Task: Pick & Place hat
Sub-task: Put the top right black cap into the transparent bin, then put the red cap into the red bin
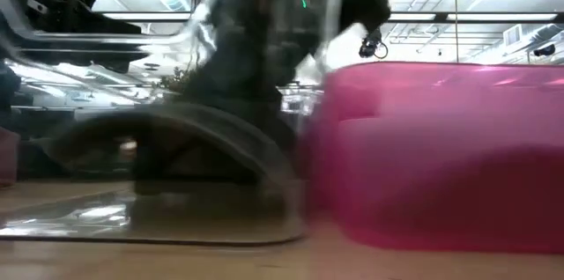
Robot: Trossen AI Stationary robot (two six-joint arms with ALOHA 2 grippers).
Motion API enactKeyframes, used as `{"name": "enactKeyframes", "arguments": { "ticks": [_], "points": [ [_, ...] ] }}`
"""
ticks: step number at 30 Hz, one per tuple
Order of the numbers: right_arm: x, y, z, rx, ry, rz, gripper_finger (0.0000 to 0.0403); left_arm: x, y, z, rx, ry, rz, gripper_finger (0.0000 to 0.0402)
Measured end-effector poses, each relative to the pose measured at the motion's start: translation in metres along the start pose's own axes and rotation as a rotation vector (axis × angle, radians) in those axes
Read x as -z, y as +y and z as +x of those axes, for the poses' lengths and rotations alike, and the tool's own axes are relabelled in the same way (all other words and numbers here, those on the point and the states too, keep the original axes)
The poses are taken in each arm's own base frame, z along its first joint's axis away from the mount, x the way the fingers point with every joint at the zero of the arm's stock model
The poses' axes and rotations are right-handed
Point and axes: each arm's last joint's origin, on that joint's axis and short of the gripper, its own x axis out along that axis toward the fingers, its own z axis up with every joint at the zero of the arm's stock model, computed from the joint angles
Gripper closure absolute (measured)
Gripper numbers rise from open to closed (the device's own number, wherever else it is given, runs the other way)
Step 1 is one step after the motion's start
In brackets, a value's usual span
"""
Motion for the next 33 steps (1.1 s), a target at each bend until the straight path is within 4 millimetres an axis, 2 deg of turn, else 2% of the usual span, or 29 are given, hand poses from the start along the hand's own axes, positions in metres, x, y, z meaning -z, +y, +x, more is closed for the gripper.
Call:
{"name": "enactKeyframes", "arguments": {
  "ticks": [3,6,16,25,33],
  "points": [
    [0.005,-0.012,0.001,-0.009,0.073,0.047,0.0259,0.0,0.0,0.0,-0.002,-0.001,0.0,0.0266],
    [0.002,-0.017,-0.002,-0.004,0.067,0.057,0.0259,0.0,0.0,0.0,-0.002,-0.001,0.0,0.0266],
    [-0.02,-0.004,-0.02,-0.078,-0.07,0.032,0.0259,0.0,0.0,0.0,-0.002,-0.001,0.0,0.0266],
    [-0.055,0.008,-0.079,-0.107,-0.201,0.038,0.0259,0.0,0.0,0.0,-0.002,-0.002,0.0,0.0266],
    [-0.067,0.014,-0.113,-0.098,-0.235,-0.084,0.0259,0.0,0.0,0.0,-0.002,-0.003,0.0,0.0266]
  ]
}}
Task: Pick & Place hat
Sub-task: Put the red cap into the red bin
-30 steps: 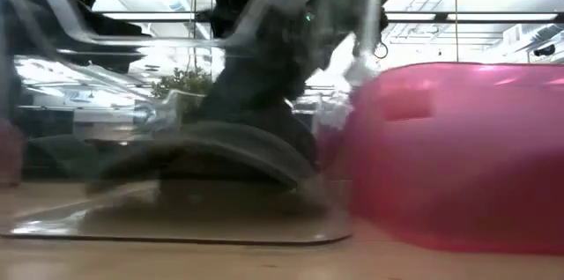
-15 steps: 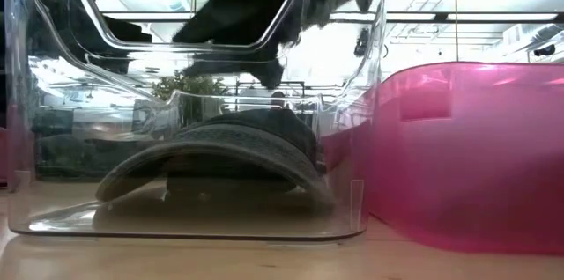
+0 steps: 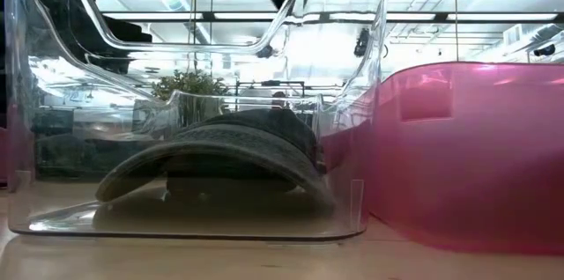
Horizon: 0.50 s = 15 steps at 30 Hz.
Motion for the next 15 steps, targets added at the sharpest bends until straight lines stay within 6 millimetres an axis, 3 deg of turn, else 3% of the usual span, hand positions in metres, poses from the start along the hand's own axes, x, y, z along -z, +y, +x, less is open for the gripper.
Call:
{"name": "enactKeyframes", "arguments": {
  "ticks": [7,15],
  "points": [
    [-0.012,0.0,-0.044,0.043,0.068,0.002,0.0259,0.0,0.0,0.0,0.0,0.0,0.0,0.0266],
    [-0.022,0.031,-0.079,0.003,0.044,-0.116,0.0259,0.0,0.0,0.0,0.0,0.001,0.0,0.0266]
  ]
}}
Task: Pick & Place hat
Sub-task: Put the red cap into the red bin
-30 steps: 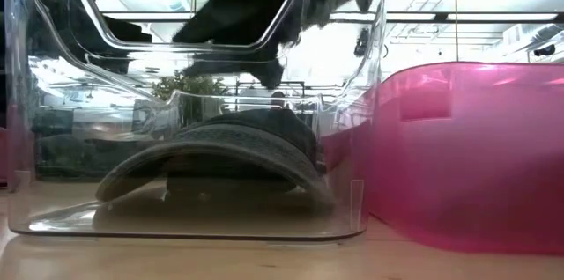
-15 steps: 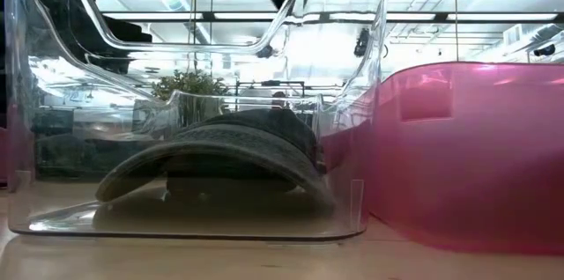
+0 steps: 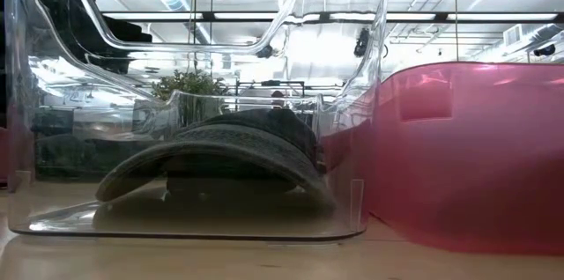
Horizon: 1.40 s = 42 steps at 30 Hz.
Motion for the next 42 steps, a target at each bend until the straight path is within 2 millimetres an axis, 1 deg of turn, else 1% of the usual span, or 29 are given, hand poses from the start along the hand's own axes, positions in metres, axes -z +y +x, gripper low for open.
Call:
{"name": "enactKeyframes", "arguments": {
  "ticks": [8,17,21,26,29,31,38,42],
  "points": [
    [-0.007,0.028,-0.036,-0.038,-0.03,-0.051,0.0259,0.0,0.0,0.0,0.0,0.0,0.0,0.0266],
    [-0.007,0.051,-0.079,0.009,-0.049,-0.108,0.0259,0.0,0.0,0.0,0.0,0.0,0.0,0.0266],
    [-0.007,0.059,-0.09,0.027,-0.064,-0.123,0.0259,0.0,0.0,0.0,0.0,0.0,0.0,0.0266],
    [-0.006,0.067,-0.1,0.003,-0.077,-0.136,0.0259,0.0,0.0,0.0,0.0,0.0,-0.008,0.0266],
    [-0.005,0.071,-0.106,-0.008,-0.072,-0.143,0.0259,0.0,-0.001,0.0,0.023,-0.004,-0.12,0.0266],
    [-0.003,0.074,-0.112,-0.021,-0.068,-0.148,0.0259,0.0,-0.001,0.0,0.042,-0.003,-0.162,0.0266],
    [0.003,0.092,-0.133,-0.057,-0.082,-0.16,0.0259,-0.003,-0.001,0.0,0.035,-0.031,-0.1,0.0266],
    [0.017,0.099,-0.146,-0.027,-0.115,-0.201,0.0259,-0.004,0.001,0.0,-0.023,-0.037,-0.113,0.0266]
  ]
}}
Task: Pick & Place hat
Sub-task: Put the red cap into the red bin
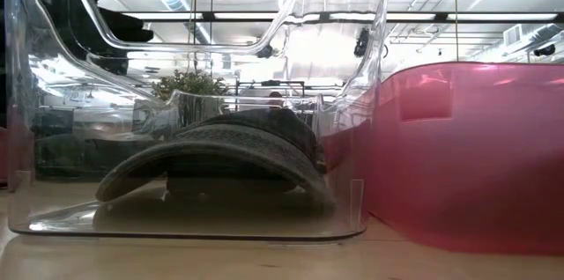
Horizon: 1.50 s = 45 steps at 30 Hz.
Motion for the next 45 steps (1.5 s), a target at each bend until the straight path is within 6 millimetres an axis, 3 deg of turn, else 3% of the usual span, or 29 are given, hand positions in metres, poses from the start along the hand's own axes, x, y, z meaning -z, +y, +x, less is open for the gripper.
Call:
{"name": "enactKeyframes", "arguments": {
  "ticks": [8,16,22,33,38,45],
  "points": [
    [0.027,-0.004,-0.041,-0.009,-0.186,0.015,0.0259,-0.028,-0.001,-0.004,0.034,-0.287,-0.102,0.0266],
    [0.052,-0.011,-0.066,-0.019,-0.344,0.044,0.0259,-0.043,-0.011,-0.012,0.378,-0.431,-0.144,0.0266],
    [0.054,-0.012,-0.067,-0.022,-0.347,0.062,0.0259,-0.045,-0.014,-0.013,0.42,-0.434,-0.187,0.0266],
    [0.054,-0.012,-0.066,-0.022,-0.343,0.063,0.0259,-0.063,-0.027,-0.02,0.648,-0.631,-0.196,0.0266],
    [0.055,-0.012,-0.065,-0.027,-0.341,0.087,0.0259,-0.086,-0.041,-0.014,0.763,-0.627,-0.138,0.0266],
    [0.057,-0.012,-0.065,-0.033,-0.318,0.134,0.0259,-0.099,-0.077,0.009,0.955,-0.554,0.046,0.0266]
  ]
}}
